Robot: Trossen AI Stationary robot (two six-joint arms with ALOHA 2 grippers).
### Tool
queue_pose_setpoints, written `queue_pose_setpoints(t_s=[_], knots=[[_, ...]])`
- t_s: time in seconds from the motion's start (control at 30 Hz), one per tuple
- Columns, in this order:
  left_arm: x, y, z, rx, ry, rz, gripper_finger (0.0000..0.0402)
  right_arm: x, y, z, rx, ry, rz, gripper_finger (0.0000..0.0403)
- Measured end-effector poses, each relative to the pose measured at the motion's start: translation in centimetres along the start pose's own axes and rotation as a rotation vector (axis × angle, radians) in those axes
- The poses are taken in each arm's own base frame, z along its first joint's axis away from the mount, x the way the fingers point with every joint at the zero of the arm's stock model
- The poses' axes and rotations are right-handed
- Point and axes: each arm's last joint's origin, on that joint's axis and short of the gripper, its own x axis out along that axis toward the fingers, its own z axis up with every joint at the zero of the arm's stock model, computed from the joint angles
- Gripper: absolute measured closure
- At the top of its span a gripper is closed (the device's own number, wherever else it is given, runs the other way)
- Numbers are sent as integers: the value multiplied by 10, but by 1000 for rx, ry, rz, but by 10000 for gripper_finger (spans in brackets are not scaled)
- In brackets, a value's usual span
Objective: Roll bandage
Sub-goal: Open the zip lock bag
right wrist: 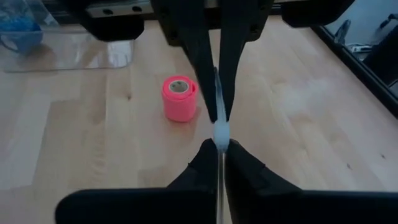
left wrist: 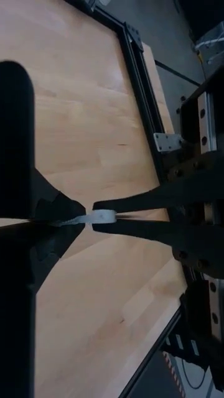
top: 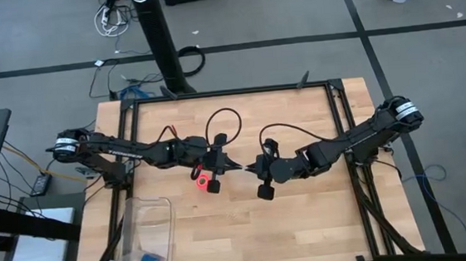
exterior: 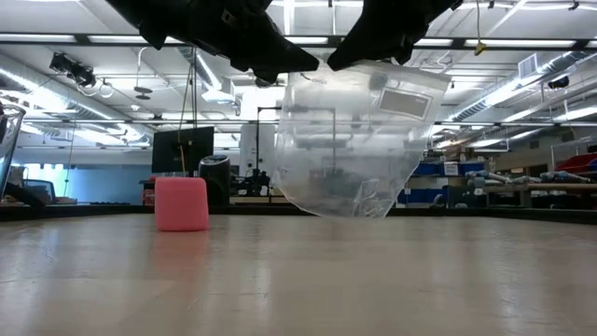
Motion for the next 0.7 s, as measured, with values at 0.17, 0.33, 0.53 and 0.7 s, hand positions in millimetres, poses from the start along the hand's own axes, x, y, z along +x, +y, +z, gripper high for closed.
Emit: queue_pose_setpoints(t_s=[0.17,0.33,0.53,0.7], knots=[[0,0,-1,-1,6,-2,400,-1,1,-3,4,22,-1,395],[0,0,-1,-1,10,0,400,-2,1,-4,44,34,-4,391],[0,-1,-7,-6,54,0,400,-6,2,1,63,8,15,339],[0,-1,-6,-5,47,-1,400,-9,1,14,70,-33,23,293]])
